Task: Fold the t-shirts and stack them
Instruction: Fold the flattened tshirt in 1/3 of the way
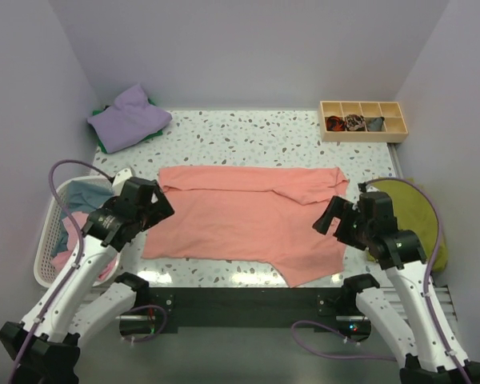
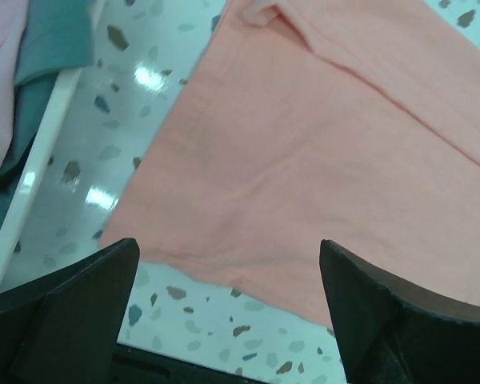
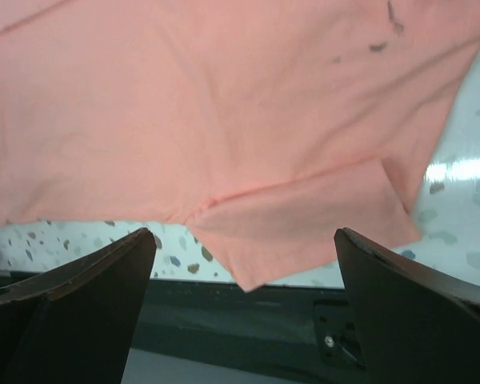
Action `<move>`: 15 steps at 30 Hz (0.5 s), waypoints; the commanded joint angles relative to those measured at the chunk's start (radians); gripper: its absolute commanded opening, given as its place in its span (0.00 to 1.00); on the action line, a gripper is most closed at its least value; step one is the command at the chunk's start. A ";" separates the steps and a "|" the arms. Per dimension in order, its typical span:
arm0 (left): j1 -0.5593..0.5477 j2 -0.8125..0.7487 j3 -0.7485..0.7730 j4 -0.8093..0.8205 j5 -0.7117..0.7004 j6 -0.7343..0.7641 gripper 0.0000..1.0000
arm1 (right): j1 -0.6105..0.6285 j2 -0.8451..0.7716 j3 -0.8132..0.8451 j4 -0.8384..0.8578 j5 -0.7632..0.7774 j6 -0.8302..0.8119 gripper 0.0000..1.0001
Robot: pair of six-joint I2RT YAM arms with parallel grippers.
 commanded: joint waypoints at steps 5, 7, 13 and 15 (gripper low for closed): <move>-0.003 0.280 -0.041 0.615 0.057 0.146 0.98 | 0.000 0.332 0.041 0.459 0.096 -0.051 0.99; -0.005 0.373 -0.060 0.724 0.043 0.161 0.98 | 0.000 0.417 0.045 0.587 0.098 -0.063 0.99; 0.012 0.588 -0.040 0.959 0.000 0.235 0.94 | -0.005 0.734 0.147 0.717 0.121 -0.104 0.99; 0.015 0.620 -0.037 0.988 -0.012 0.249 0.94 | -0.005 0.826 0.172 0.732 0.116 -0.104 0.99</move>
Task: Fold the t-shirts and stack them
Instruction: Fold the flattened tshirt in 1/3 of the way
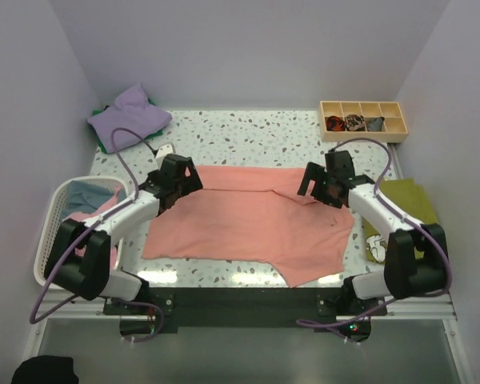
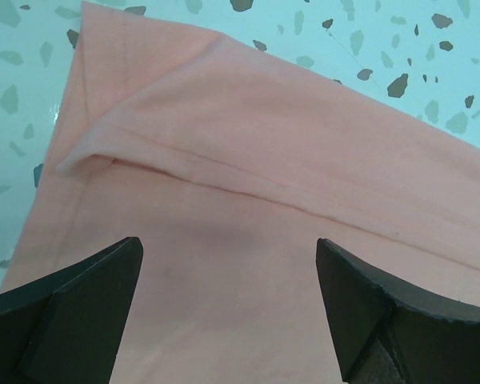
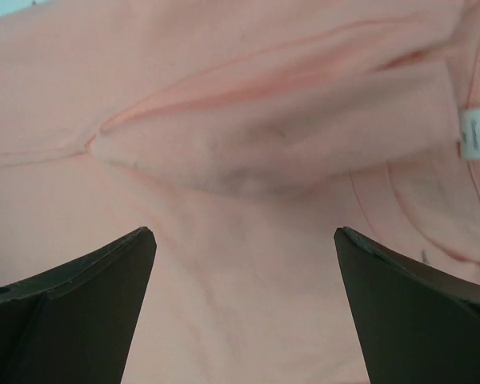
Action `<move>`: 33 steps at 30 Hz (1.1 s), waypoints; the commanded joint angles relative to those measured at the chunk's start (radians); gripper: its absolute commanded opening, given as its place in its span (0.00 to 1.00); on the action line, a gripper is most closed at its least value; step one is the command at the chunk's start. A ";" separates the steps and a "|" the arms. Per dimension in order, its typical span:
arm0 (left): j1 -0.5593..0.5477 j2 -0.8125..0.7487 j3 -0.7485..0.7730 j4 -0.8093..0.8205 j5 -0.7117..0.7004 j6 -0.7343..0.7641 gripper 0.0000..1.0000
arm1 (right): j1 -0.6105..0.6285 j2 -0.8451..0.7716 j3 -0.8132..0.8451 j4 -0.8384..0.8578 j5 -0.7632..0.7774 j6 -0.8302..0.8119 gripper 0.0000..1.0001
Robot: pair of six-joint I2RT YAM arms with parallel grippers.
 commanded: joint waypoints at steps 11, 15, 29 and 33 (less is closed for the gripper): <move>0.081 0.286 0.057 0.302 0.015 0.073 0.93 | -0.003 0.398 0.256 0.116 0.029 -0.061 0.99; 0.139 0.370 0.098 0.266 0.051 0.073 0.93 | -0.005 0.447 0.272 0.099 0.062 -0.054 0.99; 0.190 0.670 0.383 0.182 0.137 0.076 0.92 | -0.006 0.948 0.850 -0.067 -0.010 -0.135 0.99; 0.190 0.646 0.382 0.199 0.152 0.085 0.91 | -0.005 0.952 0.884 -0.043 -0.078 -0.158 0.99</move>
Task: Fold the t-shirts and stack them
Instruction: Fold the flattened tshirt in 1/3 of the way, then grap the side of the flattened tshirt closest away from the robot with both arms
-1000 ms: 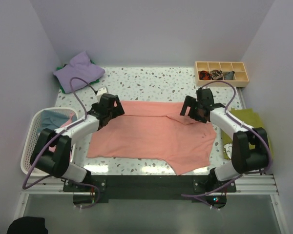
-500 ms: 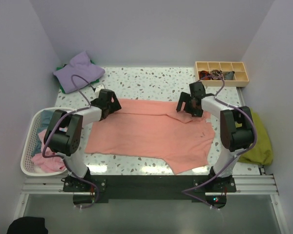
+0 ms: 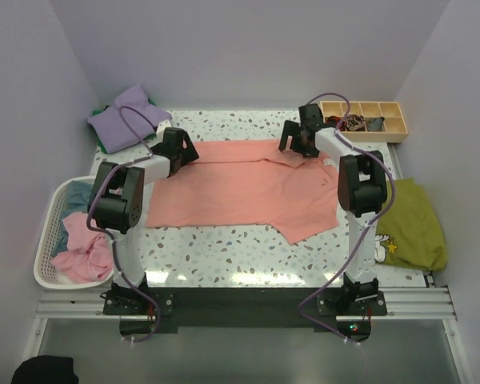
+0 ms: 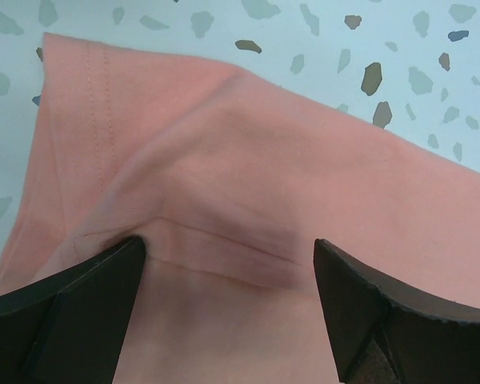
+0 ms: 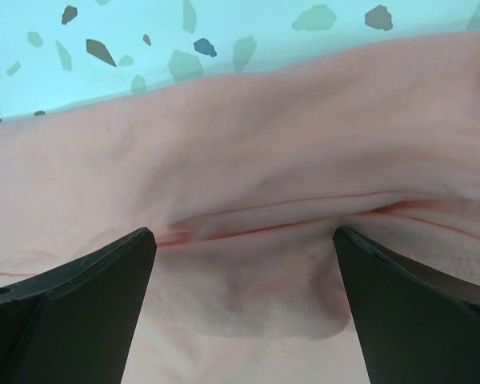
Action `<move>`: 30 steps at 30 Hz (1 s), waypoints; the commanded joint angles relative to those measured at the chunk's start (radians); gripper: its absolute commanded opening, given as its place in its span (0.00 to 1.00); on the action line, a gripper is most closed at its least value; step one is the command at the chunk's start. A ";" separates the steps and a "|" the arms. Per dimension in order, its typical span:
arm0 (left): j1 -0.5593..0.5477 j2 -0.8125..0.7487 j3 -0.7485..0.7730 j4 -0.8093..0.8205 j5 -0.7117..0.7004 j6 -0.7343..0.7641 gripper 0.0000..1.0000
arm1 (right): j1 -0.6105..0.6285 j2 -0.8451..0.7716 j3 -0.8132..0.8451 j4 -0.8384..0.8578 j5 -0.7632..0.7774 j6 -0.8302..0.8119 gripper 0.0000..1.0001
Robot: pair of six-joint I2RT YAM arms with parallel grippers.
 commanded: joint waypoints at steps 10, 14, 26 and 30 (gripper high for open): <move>-0.043 -0.360 -0.203 -0.022 -0.077 0.041 0.94 | -0.004 -0.454 -0.391 0.136 0.023 -0.068 0.99; -0.043 -0.530 -0.298 -0.132 -0.108 -0.005 0.95 | -0.004 -0.599 -0.535 0.034 0.059 -0.023 0.99; -0.043 -0.773 -0.542 -0.394 -0.094 -0.213 0.95 | -0.004 -1.064 -0.974 -0.121 0.072 0.143 0.99; -0.042 -0.791 -0.614 -0.457 -0.100 -0.283 0.95 | -0.003 -1.160 -1.064 -0.155 0.063 0.190 0.99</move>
